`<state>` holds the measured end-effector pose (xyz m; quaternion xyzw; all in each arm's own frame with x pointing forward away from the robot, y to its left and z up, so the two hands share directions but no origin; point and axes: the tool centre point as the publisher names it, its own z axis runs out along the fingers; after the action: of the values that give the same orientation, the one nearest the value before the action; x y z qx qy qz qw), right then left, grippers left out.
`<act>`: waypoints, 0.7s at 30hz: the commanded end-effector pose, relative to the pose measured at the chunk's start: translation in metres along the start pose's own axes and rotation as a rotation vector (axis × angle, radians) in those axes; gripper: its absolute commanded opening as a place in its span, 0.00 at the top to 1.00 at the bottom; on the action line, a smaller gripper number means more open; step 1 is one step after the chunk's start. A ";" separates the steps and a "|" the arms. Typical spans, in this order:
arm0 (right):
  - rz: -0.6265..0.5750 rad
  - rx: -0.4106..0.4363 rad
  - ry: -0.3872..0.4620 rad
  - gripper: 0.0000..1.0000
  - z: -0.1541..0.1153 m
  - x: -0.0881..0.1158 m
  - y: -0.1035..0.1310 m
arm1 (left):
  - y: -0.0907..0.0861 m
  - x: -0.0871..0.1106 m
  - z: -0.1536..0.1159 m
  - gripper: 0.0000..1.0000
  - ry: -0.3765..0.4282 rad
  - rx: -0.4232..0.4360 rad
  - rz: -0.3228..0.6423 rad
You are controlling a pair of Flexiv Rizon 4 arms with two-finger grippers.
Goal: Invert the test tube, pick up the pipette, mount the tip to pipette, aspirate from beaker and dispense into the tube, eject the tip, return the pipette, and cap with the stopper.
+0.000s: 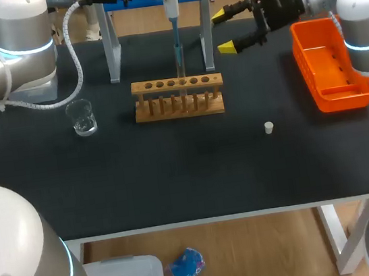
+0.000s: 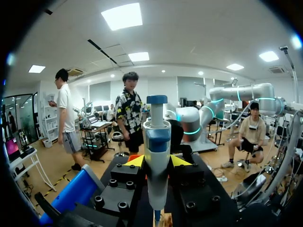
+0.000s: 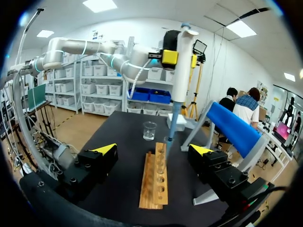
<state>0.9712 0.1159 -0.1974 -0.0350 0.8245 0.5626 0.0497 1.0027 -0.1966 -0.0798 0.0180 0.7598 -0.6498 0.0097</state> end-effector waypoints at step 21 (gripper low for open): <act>-0.096 0.188 -0.120 0.00 -0.092 -0.021 0.150 | 0.000 0.000 0.000 1.00 -0.002 -0.001 0.000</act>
<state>0.9688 0.0838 -0.0276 -0.0360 0.8576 0.4954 0.1334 1.0026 -0.1964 -0.0797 0.0179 0.7598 -0.6498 0.0099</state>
